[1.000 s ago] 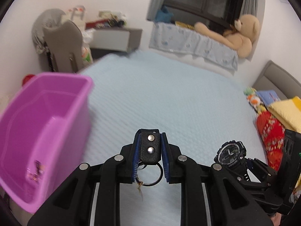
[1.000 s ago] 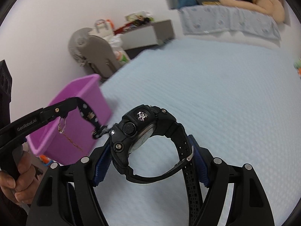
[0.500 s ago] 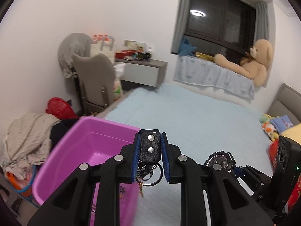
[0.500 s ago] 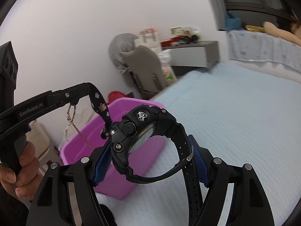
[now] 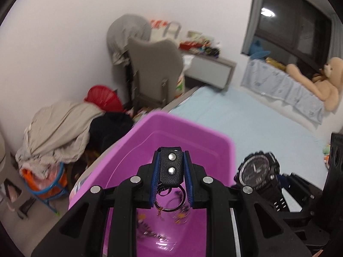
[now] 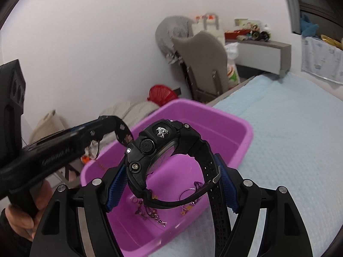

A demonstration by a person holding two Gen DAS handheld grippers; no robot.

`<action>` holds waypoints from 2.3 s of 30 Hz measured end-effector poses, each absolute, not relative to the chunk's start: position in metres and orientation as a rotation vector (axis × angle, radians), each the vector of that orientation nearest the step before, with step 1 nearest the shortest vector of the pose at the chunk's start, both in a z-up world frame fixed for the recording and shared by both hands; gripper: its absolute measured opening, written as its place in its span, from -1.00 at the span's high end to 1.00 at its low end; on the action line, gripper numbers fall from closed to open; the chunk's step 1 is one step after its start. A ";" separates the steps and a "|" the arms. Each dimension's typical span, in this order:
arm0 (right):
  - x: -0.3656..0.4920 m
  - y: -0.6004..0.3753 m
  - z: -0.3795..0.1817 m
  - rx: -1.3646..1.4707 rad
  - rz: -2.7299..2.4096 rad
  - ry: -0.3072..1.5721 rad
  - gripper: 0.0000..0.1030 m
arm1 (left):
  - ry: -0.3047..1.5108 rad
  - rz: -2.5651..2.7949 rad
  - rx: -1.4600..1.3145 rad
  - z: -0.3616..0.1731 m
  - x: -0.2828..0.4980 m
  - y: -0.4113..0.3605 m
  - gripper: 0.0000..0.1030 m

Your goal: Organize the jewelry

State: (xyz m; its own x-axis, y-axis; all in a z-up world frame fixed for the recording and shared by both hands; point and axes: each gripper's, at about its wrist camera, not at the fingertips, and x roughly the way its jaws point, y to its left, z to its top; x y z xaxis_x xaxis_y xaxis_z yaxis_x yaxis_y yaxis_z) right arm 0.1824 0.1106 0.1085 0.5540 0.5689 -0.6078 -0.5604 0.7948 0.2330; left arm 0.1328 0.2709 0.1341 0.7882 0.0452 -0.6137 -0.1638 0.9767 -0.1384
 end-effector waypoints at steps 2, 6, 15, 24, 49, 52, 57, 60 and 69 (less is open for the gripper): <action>0.190 0.122 0.099 -0.005 0.668 0.748 -0.41 | 0.678 0.133 -0.197 0.123 0.134 0.278 0.59; 0.206 0.139 0.080 -0.038 0.666 0.804 -0.41 | 0.746 0.178 -0.213 0.093 0.140 0.292 0.59; 0.230 0.162 0.050 -0.113 0.623 0.886 -0.41 | 0.891 0.265 -0.204 0.045 0.162 0.310 0.59; 0.235 0.165 0.048 -0.159 0.545 0.884 -0.47 | 0.896 0.323 -0.242 0.044 0.161 0.323 -0.74; 0.189 0.127 0.058 -0.126 0.511 0.879 -0.48 | 0.916 0.405 -0.257 0.058 0.122 0.307 -0.87; 0.185 0.123 0.058 -0.129 0.505 0.880 -0.48 | 0.919 0.401 -0.247 0.059 0.119 0.301 -0.87; 0.179 0.117 0.058 -0.123 0.495 0.880 -0.48 | 0.917 0.403 -0.228 0.060 0.112 0.293 -0.87; 0.174 0.113 0.060 -0.116 0.487 0.878 -0.48 | 0.915 0.407 -0.222 0.062 0.108 0.290 -0.87; 0.158 0.102 0.064 -0.097 0.479 0.866 -0.48 | 0.883 0.410 -0.193 0.075 0.091 0.275 -0.87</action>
State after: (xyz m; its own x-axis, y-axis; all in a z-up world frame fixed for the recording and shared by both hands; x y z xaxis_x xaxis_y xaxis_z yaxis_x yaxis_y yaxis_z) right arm 0.1578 0.1016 0.0645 0.5495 0.3656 -0.7512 -0.4426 0.8900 0.1094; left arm 0.0914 0.2753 0.0750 0.5638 0.2677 -0.7813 -0.4249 0.9052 0.0035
